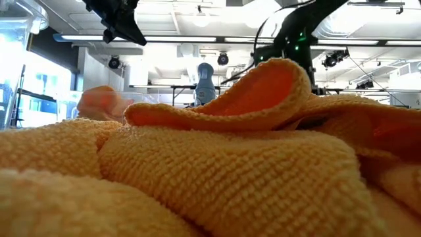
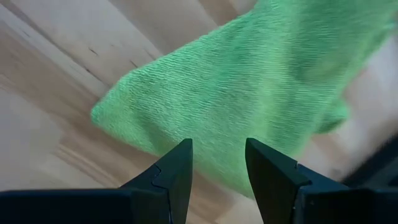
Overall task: Sort microfiber towel by color & place in baskets
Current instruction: Put the green microfiber towel into the bottom transparent bin
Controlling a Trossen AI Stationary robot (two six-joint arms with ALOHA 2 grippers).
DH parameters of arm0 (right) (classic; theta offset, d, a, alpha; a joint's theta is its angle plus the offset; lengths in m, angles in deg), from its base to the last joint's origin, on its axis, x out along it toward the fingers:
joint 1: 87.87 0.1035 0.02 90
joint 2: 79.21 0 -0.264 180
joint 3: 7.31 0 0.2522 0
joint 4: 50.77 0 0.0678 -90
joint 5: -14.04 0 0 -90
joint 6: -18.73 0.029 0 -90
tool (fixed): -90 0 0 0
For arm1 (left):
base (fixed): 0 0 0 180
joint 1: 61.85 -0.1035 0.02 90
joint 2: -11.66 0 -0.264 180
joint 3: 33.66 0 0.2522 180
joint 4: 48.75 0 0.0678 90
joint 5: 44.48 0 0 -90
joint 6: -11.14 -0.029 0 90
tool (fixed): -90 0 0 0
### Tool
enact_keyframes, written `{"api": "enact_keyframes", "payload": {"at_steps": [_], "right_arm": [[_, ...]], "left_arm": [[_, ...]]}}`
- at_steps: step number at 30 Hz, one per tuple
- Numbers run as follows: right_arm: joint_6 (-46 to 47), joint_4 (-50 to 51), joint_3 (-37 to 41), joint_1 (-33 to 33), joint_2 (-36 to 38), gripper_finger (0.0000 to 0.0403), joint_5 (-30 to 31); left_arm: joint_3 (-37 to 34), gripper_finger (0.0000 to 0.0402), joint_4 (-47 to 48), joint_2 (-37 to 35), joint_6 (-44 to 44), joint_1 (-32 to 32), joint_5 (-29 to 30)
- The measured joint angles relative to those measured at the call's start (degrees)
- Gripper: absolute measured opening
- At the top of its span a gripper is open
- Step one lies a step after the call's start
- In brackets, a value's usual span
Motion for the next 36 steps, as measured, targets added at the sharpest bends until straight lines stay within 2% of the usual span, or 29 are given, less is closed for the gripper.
{"api": "enact_keyframes", "payload": {"at_steps": [3, 11, 14, 20, 23, 28, 33, 36], "right_arm": [[2.03, -1.21, 0.00, -0.99, -1.73, 0.0144, -2.21], [6.49, -2.08, 0.54, -1.64, -5.44, 0.0144, -0.62], [8.18, -6.48, 4.41, -1.66, -5.81, 0.0144, -0.89], [11.72, -17.12, 14.41, -1.39, -4.59, 0.0140, -5.64], [11.81, -19.12, 16.17, -0.13, -3.72, 0.0109, -5.58], [11.38, -18.64, 15.88, 2.14, 0.86, 0.0015, -7.83], [11.87, -19.19, 16.20, 4.09, 10.66, 0.0026, -8.41], [13.16, -17.74, 17.20, 6.50, 17.25, 0.0012, -7.65]], "left_arm": [[0.00, 0.0003, 0.02, 0.00, 0.22, -0.02, 0.00], [0.00, 0.0003, 0.02, 0.00, 3.87, -0.04, 0.00], [0.00, 0.0003, 0.02, 0.00, 4.76, -0.04, 0.00], [0.00, 0.0003, -0.02, 0.00, 4.60, -0.02, -0.55], [0.00, 0.0007, -0.68, 0.36, 3.43, -0.02, -1.86], [0.02, 0.0045, -1.13, 2.40, 3.19, 1.46, -1.88], [0.02, 0.0109, -3.88, 6.30, 1.95, 5.59, -1.97], [0.02, 0.0149, -7.92, 9.05, 0.80, 9.10, -1.99]]}}
